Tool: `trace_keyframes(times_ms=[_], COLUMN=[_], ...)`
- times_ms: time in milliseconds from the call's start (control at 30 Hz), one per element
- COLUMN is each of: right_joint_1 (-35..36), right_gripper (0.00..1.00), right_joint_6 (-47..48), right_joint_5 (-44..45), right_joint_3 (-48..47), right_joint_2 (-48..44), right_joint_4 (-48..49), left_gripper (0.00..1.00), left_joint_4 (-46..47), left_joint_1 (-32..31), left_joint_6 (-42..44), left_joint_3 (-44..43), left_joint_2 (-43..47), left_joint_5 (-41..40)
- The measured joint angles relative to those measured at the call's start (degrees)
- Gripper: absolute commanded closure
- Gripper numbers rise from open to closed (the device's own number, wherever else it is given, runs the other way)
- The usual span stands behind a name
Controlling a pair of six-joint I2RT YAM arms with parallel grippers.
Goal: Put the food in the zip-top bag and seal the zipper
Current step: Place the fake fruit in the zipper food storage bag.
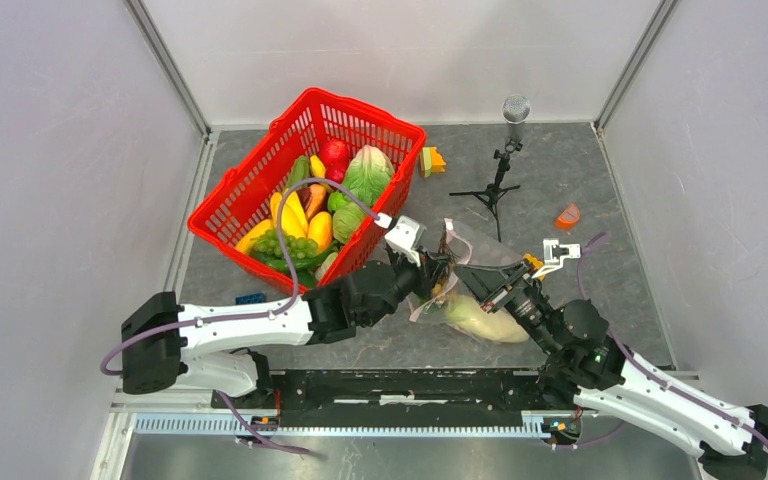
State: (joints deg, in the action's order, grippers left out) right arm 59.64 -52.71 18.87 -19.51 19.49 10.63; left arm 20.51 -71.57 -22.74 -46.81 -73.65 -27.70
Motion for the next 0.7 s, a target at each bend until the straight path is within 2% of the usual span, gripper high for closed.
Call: trace_keyframes(times_ms=[167,433,600,700], right_joint_1=[0.0,0.0,0.0,0.0], right_gripper=[0.97,0.98,0.98,0.98], right_joint_6=[0.0,-1.8,-2.7,-2.8], right_joint_5=[-0.9,-0.8,-0.6,-0.6], right_joint_3=[-1.1,-1.2,-1.1,-1.1], right_joint_2=[0.7,0.3,0.2,0.4], right_joint_4=[0.1,2.6,4.4,5.3], left_gripper=[0.98,0.97,0.88,0.79], left_joint_4=[6.3,19.2,22.4,21.5], left_joint_1=[-0.2,-0.2,-0.5,-0.8], left_joint_6=[0.1,-4.5,-5.0,-4.9], left_joint_3=[1.8,4.0,5.9,6.0], left_joint_2=[0.6,0.2,-2.6,-3.2], left_joint_5=[0.9,-0.5,-0.5,-0.4])
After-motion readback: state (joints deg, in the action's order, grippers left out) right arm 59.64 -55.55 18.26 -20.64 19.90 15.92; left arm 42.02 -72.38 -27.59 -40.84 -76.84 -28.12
